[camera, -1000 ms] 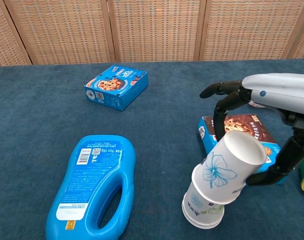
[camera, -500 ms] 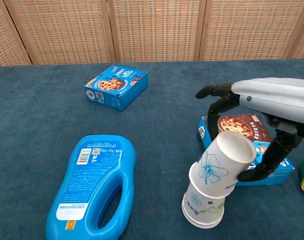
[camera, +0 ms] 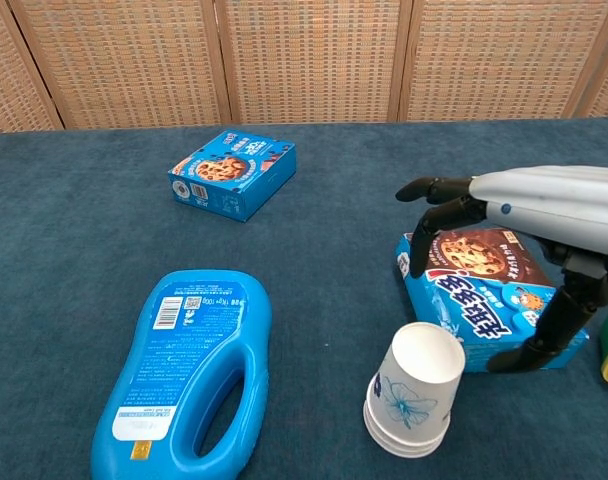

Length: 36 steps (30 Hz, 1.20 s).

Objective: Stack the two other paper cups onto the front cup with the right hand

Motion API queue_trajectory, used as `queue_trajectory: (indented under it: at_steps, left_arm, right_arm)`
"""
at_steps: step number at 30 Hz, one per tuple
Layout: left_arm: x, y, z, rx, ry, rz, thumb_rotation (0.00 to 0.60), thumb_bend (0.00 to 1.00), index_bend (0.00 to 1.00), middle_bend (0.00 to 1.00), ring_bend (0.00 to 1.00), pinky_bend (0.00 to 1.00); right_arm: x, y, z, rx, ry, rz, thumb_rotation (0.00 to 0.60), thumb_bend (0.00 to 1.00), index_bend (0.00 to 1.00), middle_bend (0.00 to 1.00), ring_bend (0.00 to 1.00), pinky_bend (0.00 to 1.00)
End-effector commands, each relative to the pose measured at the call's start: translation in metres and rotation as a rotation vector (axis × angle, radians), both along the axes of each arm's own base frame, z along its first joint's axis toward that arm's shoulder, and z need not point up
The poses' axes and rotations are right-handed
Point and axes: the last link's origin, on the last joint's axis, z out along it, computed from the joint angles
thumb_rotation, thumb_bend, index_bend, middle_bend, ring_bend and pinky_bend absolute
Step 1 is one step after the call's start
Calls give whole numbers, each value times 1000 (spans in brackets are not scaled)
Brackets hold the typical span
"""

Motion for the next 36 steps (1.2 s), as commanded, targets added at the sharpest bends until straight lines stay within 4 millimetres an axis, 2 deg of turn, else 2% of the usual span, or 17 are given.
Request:
queue_trajectory:
  at_steps: [1,6,9,12,16,17,18,21,24,30,36]
  left_arm:
    - [0,0,0,0,0,0,600,271,0,0,0,0]
    - [0,0,1,4,-2,0,600,271,0,0,0,0]
    - [-1,0,2,7,-3,3,600,271,0,0,0,0]
    - [-1,1,1,6,-1,5,600,272,0,0,0,0]
    - [-1,2,1,6,2,10,600,271,0,0,0,0]
    - [-2,2,-1,3,7,12,600,271,0,0,0,0]
    - [-2,2,-1,2,10,12,600,271,0,0,0,0]
    - [-2,2,-3,3,20,12,600,271,0,0,0,0]
    - [-1,2,-3,4,25,9,600,271,0,0,0,0]
    - [0,0,-3,9,34,6,600,271,0,0,0,0]
    - [0,0,-3,14,36,2,600,271,0,0,0,0]
  right_arm:
    - [-2,-5,4,-24,6,-6,600,131,359,2,0,22]
    - [-11,-20,18,-109,24,-27,600,131,358,0,0,19]
    - [-23,-34,35,-200,46,-55,600,132,354,0,0,6]
    - [-46,-48,63,-313,46,-119,600,131,323,0,0,1]
    - [-78,-50,89,-387,39,-182,600,132,263,0,0,0]
    - [-99,-44,98,-412,40,-219,600,132,249,0,0,0]
    - [-109,-37,101,-412,27,-216,600,132,223,0,0,0]
    - [-132,-20,100,-379,4,-218,600,131,95,0,0,0]
    - [-147,-9,98,-363,-10,-225,600,130,4,0,0,0]
    - [-174,11,95,-411,-16,-237,600,130,0,0,0,0]
    - [-188,22,92,-427,-25,-250,600,129,0,0,0,0]
